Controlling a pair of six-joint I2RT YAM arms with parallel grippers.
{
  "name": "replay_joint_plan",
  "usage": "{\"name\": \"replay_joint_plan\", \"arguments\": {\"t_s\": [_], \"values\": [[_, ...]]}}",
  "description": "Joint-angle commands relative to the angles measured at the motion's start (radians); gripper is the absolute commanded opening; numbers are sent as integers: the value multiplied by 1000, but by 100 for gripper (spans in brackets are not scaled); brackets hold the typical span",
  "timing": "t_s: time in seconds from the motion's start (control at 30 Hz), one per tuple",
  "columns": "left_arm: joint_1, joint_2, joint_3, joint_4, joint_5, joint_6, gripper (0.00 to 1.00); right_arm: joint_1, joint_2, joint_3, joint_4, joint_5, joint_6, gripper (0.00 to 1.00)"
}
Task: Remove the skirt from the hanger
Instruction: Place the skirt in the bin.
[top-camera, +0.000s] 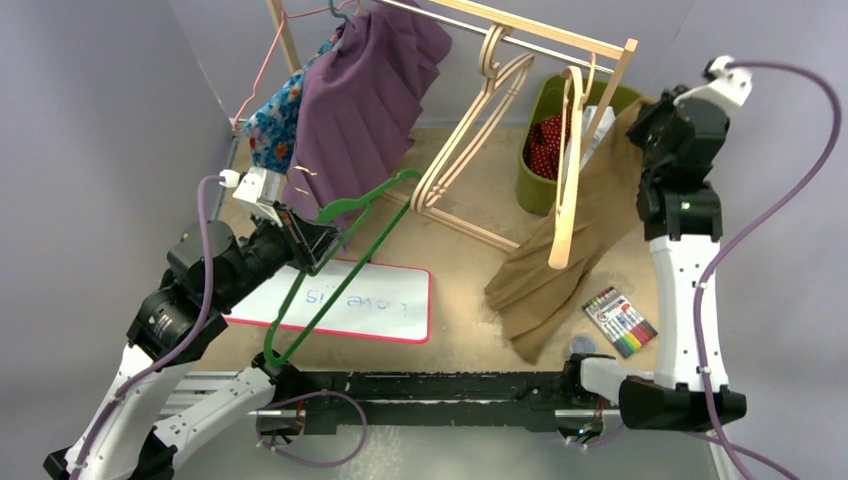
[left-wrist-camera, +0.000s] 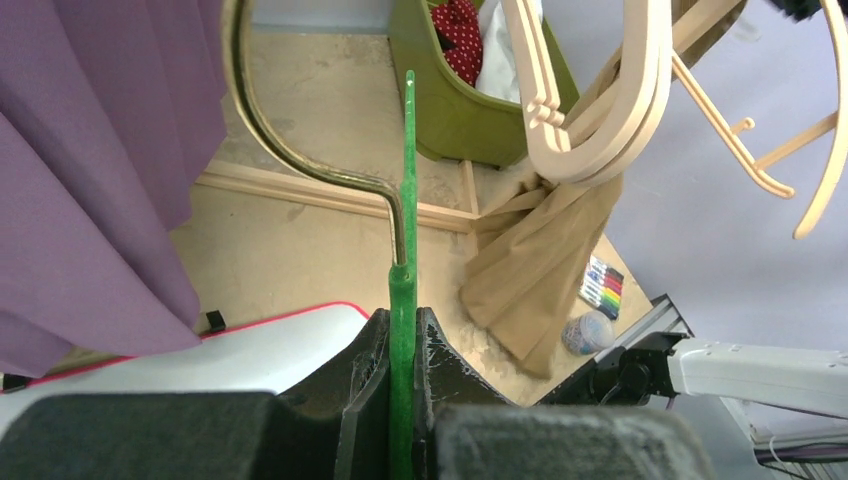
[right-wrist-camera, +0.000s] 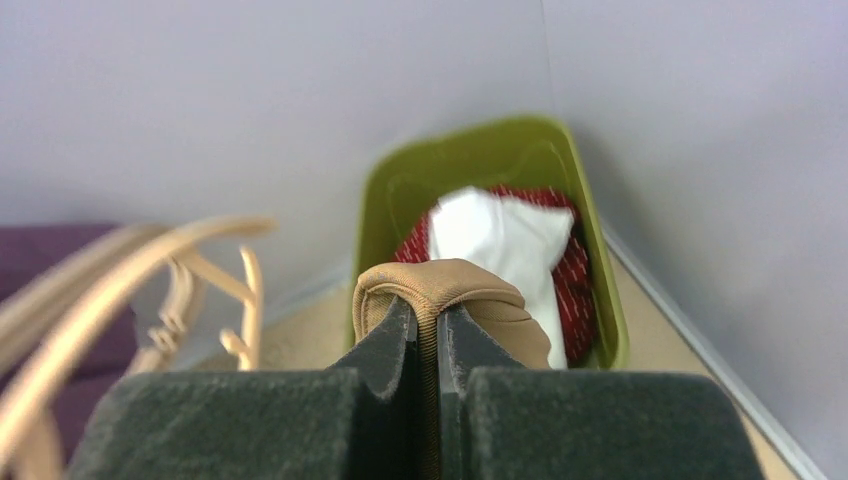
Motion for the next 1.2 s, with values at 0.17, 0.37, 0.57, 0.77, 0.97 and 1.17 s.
{"name": "replay_joint_plan", "arguments": {"t_s": [0.17, 0.37, 0.57, 0.77, 0.97, 1.17], "values": [[-4, 86, 107, 15, -109, 64, 0, -10, 128, 398, 291, -156, -64, 0], [-4, 141, 122, 26, -134, 84, 0, -10, 236, 569, 462, -194, -143, 0], [-3, 170, 122, 53, -135, 70, 0, -12, 445, 891, 514, -145, -272, 0], [-4, 158, 73, 114, -134, 14, 0, -26, 626, 1089, 656, -168, -347, 0], [-4, 193, 85, 122, -143, 17, 0, -79, 724, 1131, 787, -232, -295, 0], [-4, 229, 104, 143, -140, 19, 0, -149, 762, 1176, 840, -283, -260, 0]]}}
